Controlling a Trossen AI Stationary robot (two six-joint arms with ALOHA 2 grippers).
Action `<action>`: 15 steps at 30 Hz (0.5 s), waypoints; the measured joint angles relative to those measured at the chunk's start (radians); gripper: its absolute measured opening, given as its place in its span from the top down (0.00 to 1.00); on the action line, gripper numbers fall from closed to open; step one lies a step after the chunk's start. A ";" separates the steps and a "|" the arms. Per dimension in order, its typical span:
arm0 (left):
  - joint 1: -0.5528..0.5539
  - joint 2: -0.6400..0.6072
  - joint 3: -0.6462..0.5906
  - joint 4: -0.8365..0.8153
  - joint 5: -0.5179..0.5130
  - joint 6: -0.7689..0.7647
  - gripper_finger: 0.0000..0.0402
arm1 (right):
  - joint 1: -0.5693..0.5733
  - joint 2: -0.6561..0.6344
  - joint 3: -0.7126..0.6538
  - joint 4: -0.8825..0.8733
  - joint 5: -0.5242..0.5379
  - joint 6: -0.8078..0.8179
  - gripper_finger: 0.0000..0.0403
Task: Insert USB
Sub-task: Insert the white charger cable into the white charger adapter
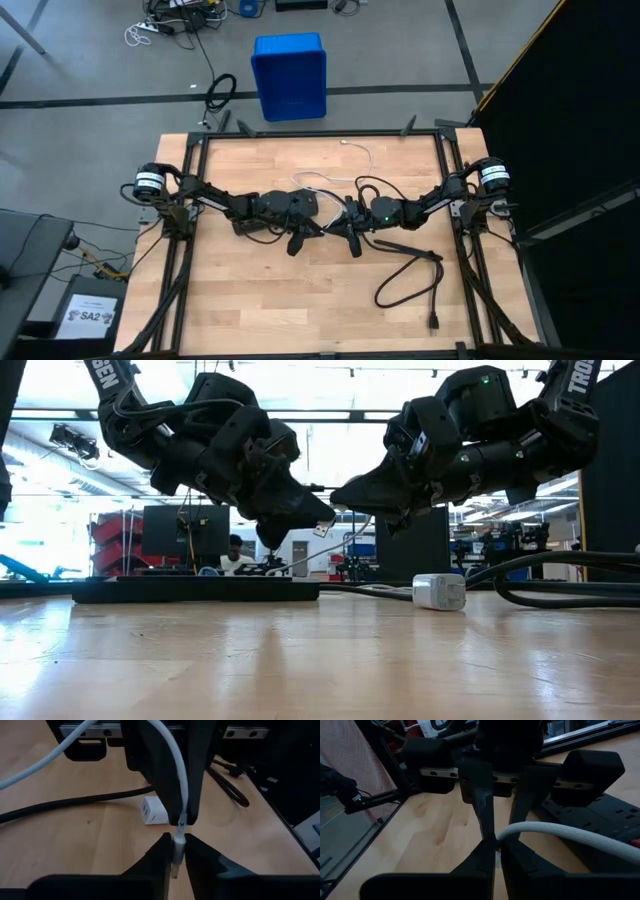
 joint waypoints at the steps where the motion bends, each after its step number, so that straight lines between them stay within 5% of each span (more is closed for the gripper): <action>1: 0.000 0.000 0.000 0.000 0.000 0.004 0.95 | 0.000 0.000 0.000 0.000 -0.001 0.000 1.00; 15: -0.003 0.000 -0.001 0.042 -0.015 0.057 0.99 | -0.005 -0.002 0.000 0.010 -0.042 0.000 1.00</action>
